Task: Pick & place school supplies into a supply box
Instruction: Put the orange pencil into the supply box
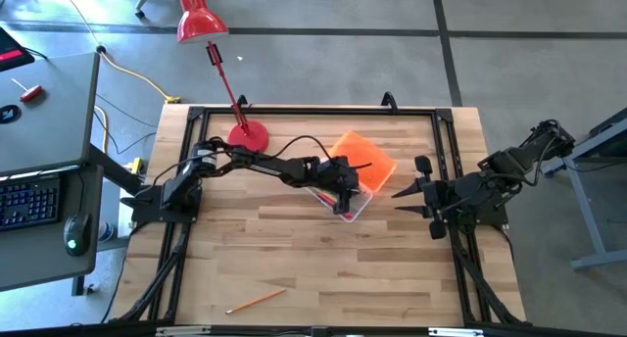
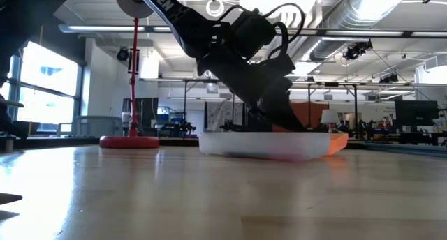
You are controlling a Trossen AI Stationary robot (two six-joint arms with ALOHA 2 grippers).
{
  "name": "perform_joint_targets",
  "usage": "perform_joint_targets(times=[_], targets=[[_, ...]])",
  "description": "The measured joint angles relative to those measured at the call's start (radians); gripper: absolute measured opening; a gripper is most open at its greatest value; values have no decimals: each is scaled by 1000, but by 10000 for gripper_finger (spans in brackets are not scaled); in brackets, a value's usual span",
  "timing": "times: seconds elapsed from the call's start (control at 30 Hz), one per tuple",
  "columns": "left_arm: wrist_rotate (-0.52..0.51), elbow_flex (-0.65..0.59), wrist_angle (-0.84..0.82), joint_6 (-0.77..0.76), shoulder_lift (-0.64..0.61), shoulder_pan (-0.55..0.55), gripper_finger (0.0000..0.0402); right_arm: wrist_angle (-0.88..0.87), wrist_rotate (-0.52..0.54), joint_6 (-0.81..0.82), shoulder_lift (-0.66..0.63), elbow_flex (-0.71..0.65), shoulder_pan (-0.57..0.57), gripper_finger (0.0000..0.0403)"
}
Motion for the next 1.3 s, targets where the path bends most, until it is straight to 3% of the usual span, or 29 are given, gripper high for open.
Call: perform_joint_targets(times=[0.17,0.37,0.47,0.7,0.8,1.03,1.2,1.3], targets=[[12,7,11,-30,-6,0,179,-3,0,13,16,0,0,103],[145,115,-87,-53,-75,0,163,-19,-8,24,77,0,0,103],[189,212,-285,-53,-111,0,144,-13,-22,30,111,0,0,103],[189,515,-903,-78,-186,-8,109,41,-45,35,219,0,0,103],[176,625,-1084,-109,-206,-30,99,92,-54,43,297,0,0,103],[20,843,-1317,-182,-290,-120,88,340,-84,-32,544,0,0,103],[-161,910,-1337,-218,-367,-209,87,730,-339,-152,756,0,0,103],[-278,903,-1334,-272,-422,-258,89,1026,-384,-156,885,0,-1,103]])
